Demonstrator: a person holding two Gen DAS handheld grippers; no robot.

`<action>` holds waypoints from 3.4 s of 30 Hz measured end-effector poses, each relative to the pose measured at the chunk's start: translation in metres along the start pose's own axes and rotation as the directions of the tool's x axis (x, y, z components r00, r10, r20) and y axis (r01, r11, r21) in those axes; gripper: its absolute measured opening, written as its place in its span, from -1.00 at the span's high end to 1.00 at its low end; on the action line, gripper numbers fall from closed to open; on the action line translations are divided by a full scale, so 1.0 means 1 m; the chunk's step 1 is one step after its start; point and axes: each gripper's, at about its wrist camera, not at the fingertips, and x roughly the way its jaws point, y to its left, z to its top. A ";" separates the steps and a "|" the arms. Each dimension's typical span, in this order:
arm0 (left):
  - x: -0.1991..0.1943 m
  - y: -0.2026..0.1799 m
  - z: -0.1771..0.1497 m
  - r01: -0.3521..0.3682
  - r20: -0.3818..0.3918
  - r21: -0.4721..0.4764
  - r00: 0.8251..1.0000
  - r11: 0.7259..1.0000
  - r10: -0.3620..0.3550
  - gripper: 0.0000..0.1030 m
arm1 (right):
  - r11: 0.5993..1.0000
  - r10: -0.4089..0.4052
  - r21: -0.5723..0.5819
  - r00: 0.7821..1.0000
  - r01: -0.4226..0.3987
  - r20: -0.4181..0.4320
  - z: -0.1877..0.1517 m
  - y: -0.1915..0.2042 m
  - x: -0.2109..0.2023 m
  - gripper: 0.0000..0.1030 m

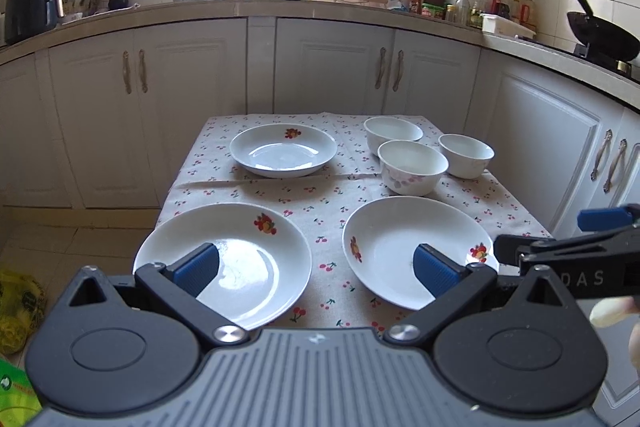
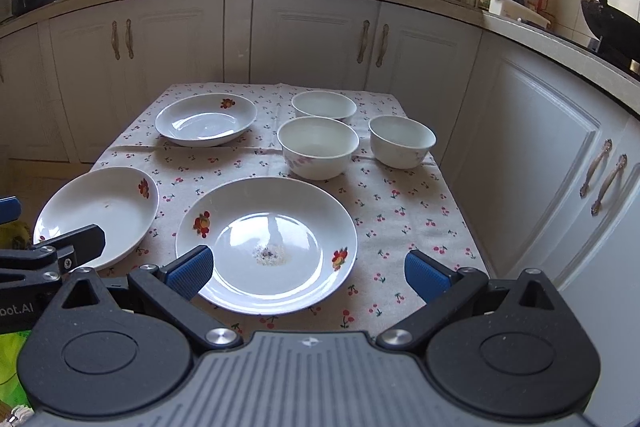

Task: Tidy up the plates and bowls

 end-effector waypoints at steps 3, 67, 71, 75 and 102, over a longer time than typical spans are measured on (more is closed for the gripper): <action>0.004 0.003 0.002 0.017 0.000 0.000 1.000 1.000 -0.017 -0.99 | 1.000 0.020 -0.010 1.000 -0.020 0.019 0.006 -0.001 0.002 -1.00; 0.099 0.145 -0.054 0.275 -0.243 0.194 0.943 0.941 -0.226 -0.99 | 0.832 0.471 -0.185 0.842 -0.523 -0.262 0.079 0.125 0.169 -1.00; 0.101 0.146 -0.052 0.298 -0.252 0.207 0.937 0.932 -0.244 -0.99 | 0.800 0.494 -0.196 0.808 -0.567 -0.320 0.081 0.135 0.184 -0.96; 0.103 0.145 -0.051 0.310 -0.261 0.215 0.932 0.926 -0.252 -0.99 | 0.774 0.495 -0.232 0.791 -0.590 -0.359 0.081 0.144 0.195 -0.63; 0.111 0.147 -0.044 0.357 -0.301 0.227 0.911 0.906 -0.283 -0.97 | 0.698 0.600 -0.100 0.656 -0.709 -0.458 0.085 0.143 0.224 -0.18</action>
